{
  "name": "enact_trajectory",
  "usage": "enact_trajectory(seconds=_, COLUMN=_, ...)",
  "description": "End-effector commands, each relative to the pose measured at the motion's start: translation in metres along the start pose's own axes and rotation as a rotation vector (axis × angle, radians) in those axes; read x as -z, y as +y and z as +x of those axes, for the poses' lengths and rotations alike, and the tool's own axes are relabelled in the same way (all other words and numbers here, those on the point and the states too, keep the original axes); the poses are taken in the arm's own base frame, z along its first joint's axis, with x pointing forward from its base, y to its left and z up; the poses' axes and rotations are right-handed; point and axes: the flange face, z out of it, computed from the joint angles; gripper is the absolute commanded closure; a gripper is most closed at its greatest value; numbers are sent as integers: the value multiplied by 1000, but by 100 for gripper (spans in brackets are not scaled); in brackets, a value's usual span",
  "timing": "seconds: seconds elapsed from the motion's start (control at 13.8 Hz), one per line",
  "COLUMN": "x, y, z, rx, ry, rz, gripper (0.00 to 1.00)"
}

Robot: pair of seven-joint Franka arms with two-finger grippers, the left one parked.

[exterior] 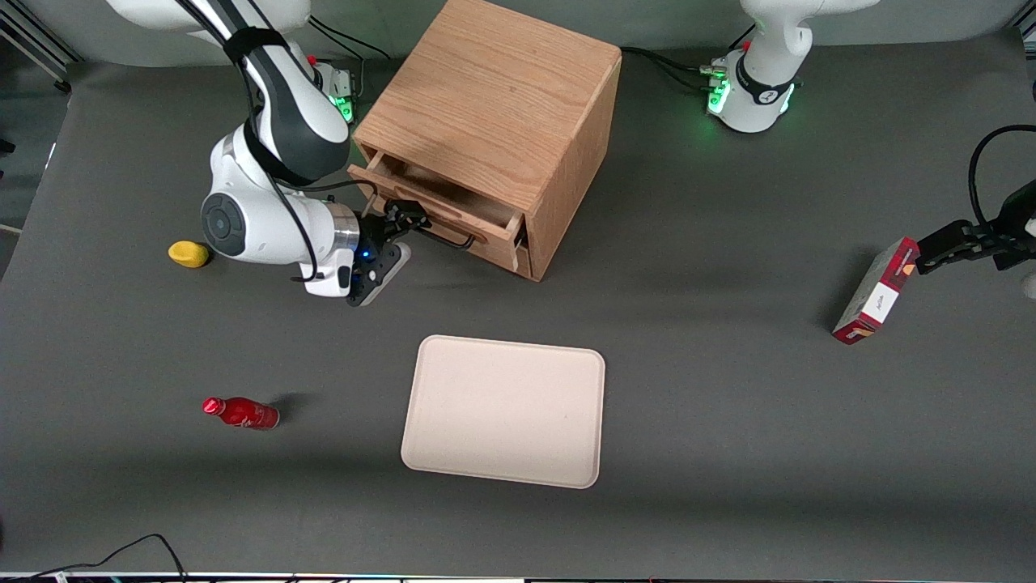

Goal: Close top drawer
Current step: 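Push the drawer front with the right gripper into the cabinet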

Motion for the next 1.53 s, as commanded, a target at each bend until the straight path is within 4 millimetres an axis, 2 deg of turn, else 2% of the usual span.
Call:
enact_trajectory(seconds=0.0, x=-7, y=-31, z=-11, rx=-30, ry=16, rz=-6, gripper=0)
enact_trajectory(seconds=0.36, x=-11, y=-34, z=-18, rx=-31, ry=6, rz=-12, gripper=0)
enact_trajectory(seconds=0.73, x=-11, y=-46, z=-31, rx=-47, ry=20, rz=14, gripper=0)
enact_trajectory(seconds=0.95, x=-7, y=-47, z=-28, rx=-41, ry=22, rz=18, gripper=0)
enact_trajectory(seconds=1.16, x=21, y=-54, z=-19, rx=-11, ry=29, rz=14, gripper=0)
enact_trajectory(seconds=1.45, x=75, y=-78, z=-16, rx=58, ry=15, rz=-42, gripper=0)
